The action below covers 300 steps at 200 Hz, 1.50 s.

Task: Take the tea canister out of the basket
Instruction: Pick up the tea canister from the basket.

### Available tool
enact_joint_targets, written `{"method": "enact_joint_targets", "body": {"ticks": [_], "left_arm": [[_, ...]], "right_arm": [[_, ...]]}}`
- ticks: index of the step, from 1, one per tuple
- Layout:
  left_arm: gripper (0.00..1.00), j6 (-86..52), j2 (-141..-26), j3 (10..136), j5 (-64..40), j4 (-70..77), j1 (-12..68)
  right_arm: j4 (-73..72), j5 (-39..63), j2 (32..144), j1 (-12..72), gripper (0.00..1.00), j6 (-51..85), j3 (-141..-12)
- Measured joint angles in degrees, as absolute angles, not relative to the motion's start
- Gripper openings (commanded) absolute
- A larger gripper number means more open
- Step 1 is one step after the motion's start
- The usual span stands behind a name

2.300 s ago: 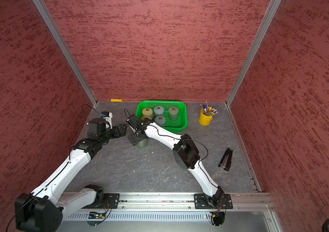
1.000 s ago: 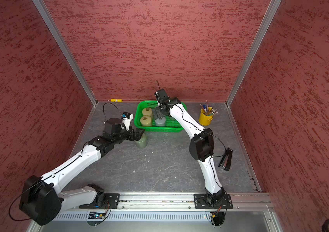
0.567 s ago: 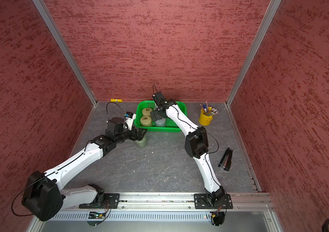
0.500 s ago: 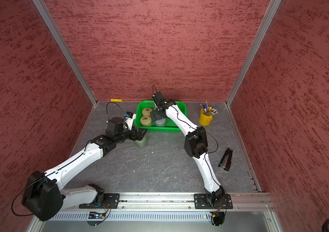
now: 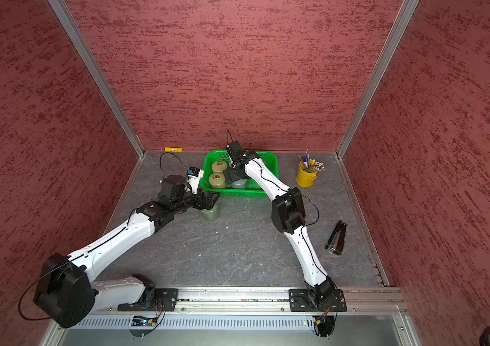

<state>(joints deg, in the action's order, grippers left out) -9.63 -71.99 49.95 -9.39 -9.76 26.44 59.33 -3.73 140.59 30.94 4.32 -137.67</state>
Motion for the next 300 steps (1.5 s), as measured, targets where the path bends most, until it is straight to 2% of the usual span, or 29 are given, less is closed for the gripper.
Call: {"method": "enact_joint_targets", "body": {"ticks": [96,141,162,195,229,250,268,300], "left_arm": [[0.99,-9.65,-72.01,49.95,-9.39,-9.76,26.65],[0.99,-9.65,-72.01,49.95,-9.37,-9.76,26.72],[1.0,-9.65,-72.01,49.95,-9.37,-9.76,26.72],[1.0,-9.65,-72.01,49.95,-9.34,-9.76,26.72],[1.0,-9.65,-72.01,49.95,-9.34,-9.76,26.72],[1.0,-9.65,-72.01,49.95,-9.32,-9.76,26.74],[1.0,-9.67,-72.01,49.95,-9.3,-9.76,26.74],[1.0,-9.87,-72.01,49.95,-9.06,-9.78,26.74]], "right_arm": [[59.35,-2.59,142.74,30.48,0.95,4.54,-138.1],[59.37,-2.24,143.5,30.48,0.87,4.71,-138.1],[59.4,-2.09,143.5,30.46,0.8,4.89,-138.1],[59.4,-1.91,143.5,30.41,0.61,5.08,-138.1],[59.4,-1.76,143.5,30.39,0.2,5.1,-138.1],[59.4,-1.76,143.5,30.39,0.04,5.1,-138.1],[59.37,-1.76,143.5,30.39,0.0,5.1,-138.1],[59.35,-1.93,143.44,30.39,0.0,5.1,-138.1]]}}
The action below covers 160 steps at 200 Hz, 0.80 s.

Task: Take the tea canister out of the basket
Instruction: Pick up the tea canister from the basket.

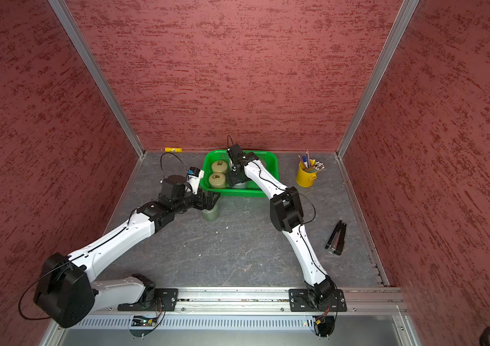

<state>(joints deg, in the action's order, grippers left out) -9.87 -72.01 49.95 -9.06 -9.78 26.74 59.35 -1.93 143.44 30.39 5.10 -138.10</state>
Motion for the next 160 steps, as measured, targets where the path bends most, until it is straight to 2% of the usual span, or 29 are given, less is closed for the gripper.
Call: {"method": "enact_joint_targets", "body": {"ticks": [68,160], "left_arm": [[1.0,-10.74,-72.01,50.46,-8.88,-9.85,26.57],[1.0,-12.1,-71.59,50.46,-9.28,-10.66,24.51]], "right_arm": [[59.61,-2.74,139.31,30.46,0.0,5.1,-134.67],[58.11,-5.58,123.98,33.01,0.0,4.01,-127.9]]}}
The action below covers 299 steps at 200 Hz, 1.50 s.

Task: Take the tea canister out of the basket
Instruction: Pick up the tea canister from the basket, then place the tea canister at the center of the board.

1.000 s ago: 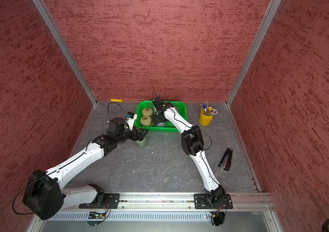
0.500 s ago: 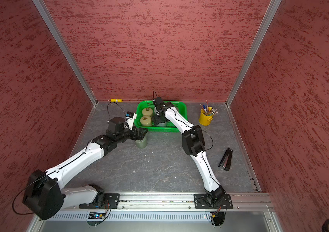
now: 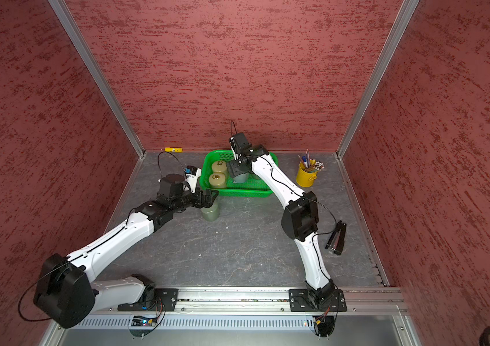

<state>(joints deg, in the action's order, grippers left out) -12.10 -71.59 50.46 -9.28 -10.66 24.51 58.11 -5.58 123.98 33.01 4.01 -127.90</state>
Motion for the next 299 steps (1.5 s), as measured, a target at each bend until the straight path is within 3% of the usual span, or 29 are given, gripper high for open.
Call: {"method": "enact_joint_targets", "body": {"ticks": [74,127,299], "left_arm": [[1.0,-13.69,-70.0,49.93,-11.14,-10.79,21.12],[1.0,-14.41,-70.06,49.76,-12.21,-11.33,20.78],[1.0,-14.52,-70.78,48.9,-12.97,-11.55,21.32]], "right_arm": [[49.36,-5.63,104.95,40.01,0.0,2.48,-100.2],[42.7,-5.61,102.02,43.83,0.0,3.66,-88.14],[37.5,-7.18,110.61,43.9,0.0,6.68,-85.95]]}}
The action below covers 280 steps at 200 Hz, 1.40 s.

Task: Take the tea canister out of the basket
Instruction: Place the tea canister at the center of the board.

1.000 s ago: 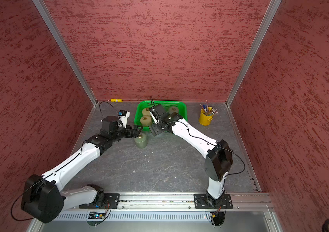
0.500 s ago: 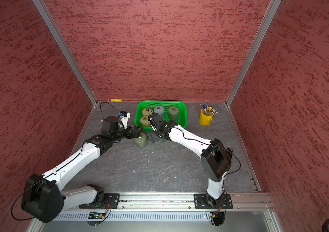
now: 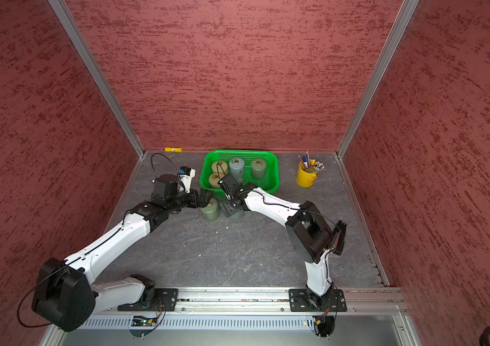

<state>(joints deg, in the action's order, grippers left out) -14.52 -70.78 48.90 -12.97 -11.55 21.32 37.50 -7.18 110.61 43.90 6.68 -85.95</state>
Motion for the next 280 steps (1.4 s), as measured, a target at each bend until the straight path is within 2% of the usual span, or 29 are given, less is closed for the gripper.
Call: {"method": "enact_joint_targets", "body": {"ticks": [44,81,107,127,183,245,267,280], "left_arm": [[1.0,-14.48,-70.98,48.86,-12.93,-11.53,21.32],[1.0,-14.26,-70.98,48.86,-12.93,-11.55,21.34],[1.0,-14.11,-70.98,48.86,-12.88,-11.55,21.34],[1.0,-14.11,-70.98,48.86,-12.82,-11.55,21.34],[1.0,-14.09,-70.98,48.8,-12.78,-11.53,21.54],[1.0,-13.61,-70.98,48.53,-12.08,-11.55,21.54],[1.0,-13.45,-70.98,48.51,-11.77,-11.55,21.54],[1.0,-13.43,-70.98,48.51,-11.7,-11.55,21.54]], "right_arm": [[37.52,-8.21,111.72,43.9,0.0,6.83,-85.95],[37.5,-8.27,112.6,43.94,0.08,6.85,-85.95],[37.5,-8.25,112.77,43.94,0.22,6.85,-85.95],[37.47,-8.25,112.77,43.94,0.44,6.85,-85.95],[37.32,-8.23,112.9,43.94,0.72,7.07,-85.95],[36.58,-8.19,113.08,43.94,0.88,7.73,-85.95],[36.16,-8.21,113.23,43.94,0.98,7.97,-85.95],[35.77,-8.21,113.27,43.94,0.98,8.12,-85.95]]}}
